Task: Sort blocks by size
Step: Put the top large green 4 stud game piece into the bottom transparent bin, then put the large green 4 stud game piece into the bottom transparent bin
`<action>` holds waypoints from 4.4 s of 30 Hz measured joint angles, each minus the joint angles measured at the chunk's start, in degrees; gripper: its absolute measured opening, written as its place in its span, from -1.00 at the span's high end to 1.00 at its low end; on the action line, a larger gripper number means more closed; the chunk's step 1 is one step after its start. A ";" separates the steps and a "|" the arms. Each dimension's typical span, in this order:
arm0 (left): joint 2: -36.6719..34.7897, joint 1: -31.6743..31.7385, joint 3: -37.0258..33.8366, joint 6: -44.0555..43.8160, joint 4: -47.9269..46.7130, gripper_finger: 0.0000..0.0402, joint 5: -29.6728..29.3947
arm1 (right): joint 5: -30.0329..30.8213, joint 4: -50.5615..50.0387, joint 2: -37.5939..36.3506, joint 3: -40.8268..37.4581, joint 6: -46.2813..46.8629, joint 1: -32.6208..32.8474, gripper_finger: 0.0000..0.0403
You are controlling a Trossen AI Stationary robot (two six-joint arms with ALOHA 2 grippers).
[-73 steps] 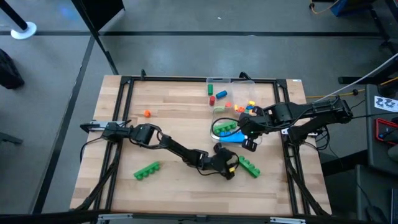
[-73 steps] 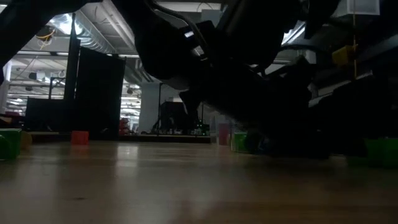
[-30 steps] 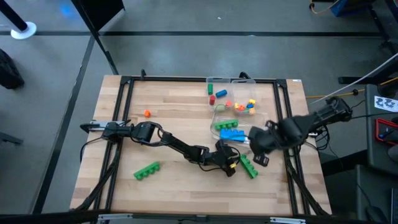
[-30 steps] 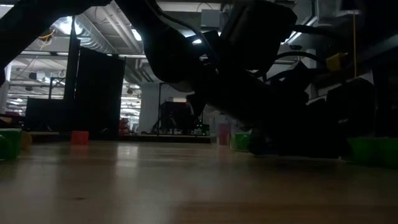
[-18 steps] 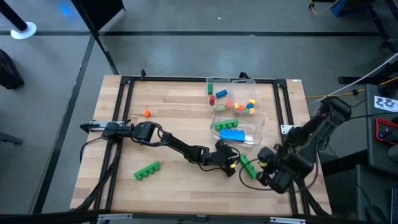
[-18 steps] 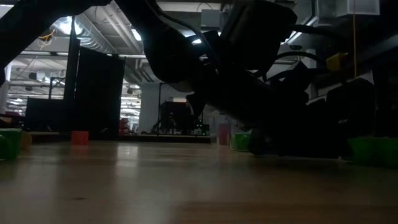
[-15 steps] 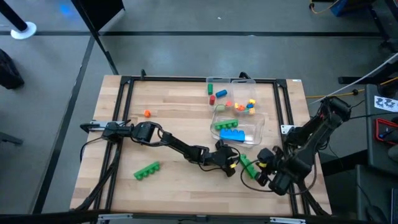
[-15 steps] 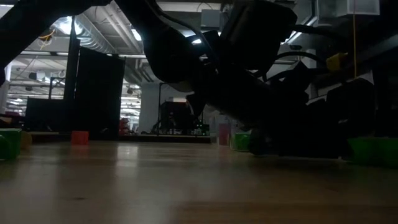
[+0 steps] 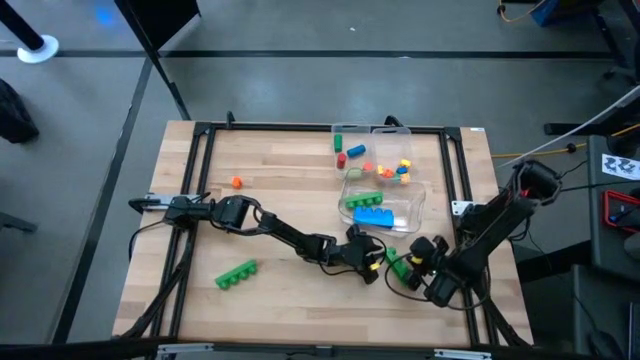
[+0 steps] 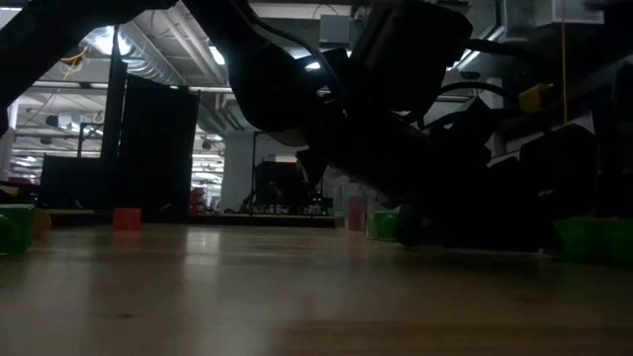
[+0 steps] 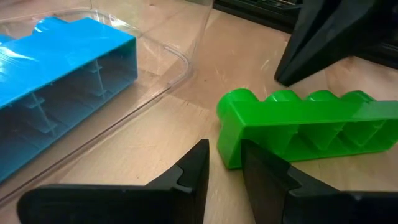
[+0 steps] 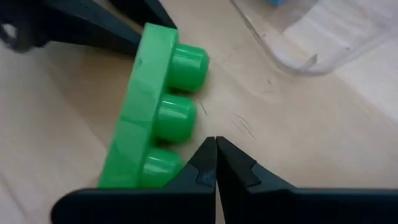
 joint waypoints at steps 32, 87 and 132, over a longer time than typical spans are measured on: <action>-0.37 -0.80 -0.03 0.64 -0.20 0.98 1.30 | 4.57 15.89 6.09 -0.13 -5.14 0.07 0.97; -26.61 18.27 -0.07 18.43 -38.03 0.33 11.64 | -9.87 -16.85 -5.97 24.53 -25.84 -0.02 0.66; -67.16 -3.02 -32.59 -18.85 -86.33 0.32 38.24 | 2.40 -15.29 -5.84 24.46 -31.78 0.00 0.26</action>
